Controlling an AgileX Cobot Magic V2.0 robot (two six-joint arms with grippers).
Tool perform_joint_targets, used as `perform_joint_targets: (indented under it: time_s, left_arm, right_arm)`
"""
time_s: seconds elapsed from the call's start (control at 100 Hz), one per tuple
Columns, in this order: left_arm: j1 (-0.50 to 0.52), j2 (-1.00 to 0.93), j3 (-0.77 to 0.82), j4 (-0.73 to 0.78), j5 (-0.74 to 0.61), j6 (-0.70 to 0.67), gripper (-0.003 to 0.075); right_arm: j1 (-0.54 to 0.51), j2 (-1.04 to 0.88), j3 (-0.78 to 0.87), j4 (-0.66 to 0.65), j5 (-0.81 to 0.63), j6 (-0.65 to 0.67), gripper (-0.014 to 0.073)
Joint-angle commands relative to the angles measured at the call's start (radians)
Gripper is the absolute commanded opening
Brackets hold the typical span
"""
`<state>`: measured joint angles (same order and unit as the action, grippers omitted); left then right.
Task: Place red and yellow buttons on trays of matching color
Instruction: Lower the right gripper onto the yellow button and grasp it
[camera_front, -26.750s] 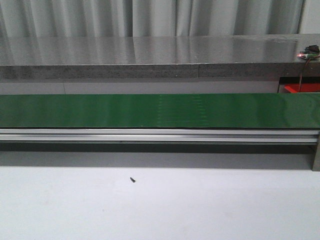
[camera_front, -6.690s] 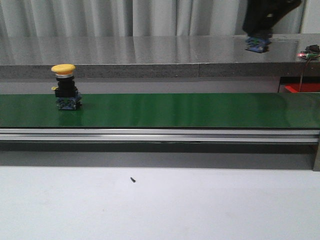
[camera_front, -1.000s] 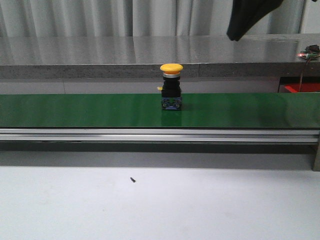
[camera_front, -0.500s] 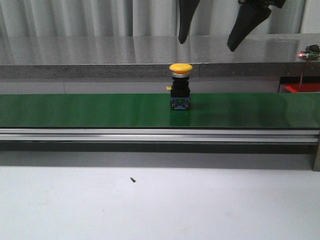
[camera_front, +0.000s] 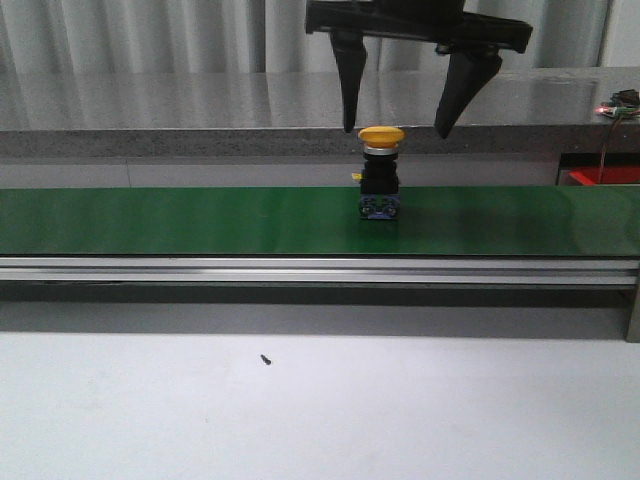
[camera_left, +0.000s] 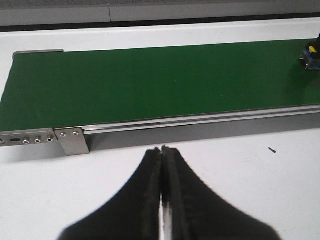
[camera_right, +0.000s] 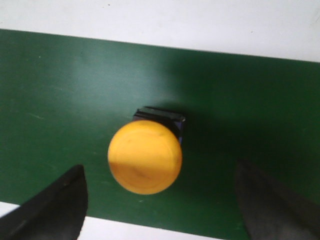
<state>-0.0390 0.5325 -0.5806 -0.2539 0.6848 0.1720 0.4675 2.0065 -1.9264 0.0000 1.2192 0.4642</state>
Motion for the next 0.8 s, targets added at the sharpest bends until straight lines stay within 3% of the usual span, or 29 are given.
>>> perform_joint_targets:
  time_s: [0.0, 0.34, 0.41, 0.61, 0.79]
  left_arm:
    - [-0.007, 0.003, -0.027, -0.014, -0.069, -0.003, -0.002]
    - [-0.007, 0.003, -0.027, -0.014, -0.069, -0.003, -0.002]
    - [-0.007, 0.003, -0.027, -0.014, -0.069, -0.003, -0.002]
    - [-0.007, 0.003, -0.027, -0.014, -0.069, -0.003, -0.002]
    - [-0.007, 0.003, -0.027, -0.014, -0.069, -0.003, -0.002]
  right_arm:
    - [-0.004, -0.032, -0.036, -0.029, -0.019, 0.001, 0.0591]
    - [-0.006, 0.028, -0.036, -0.067, -0.039, 0.013, 0.0581]
    - [-0.007, 0.032, -0.036, -0.068, -0.039, 0.017, 0.0512]
    - [-0.007, 0.035, -0.036, -0.095, -0.036, 0.041, 0.0209]
    - [-0.007, 0.031, -0.036, -0.103, -0.011, 0.053, 0.0183]
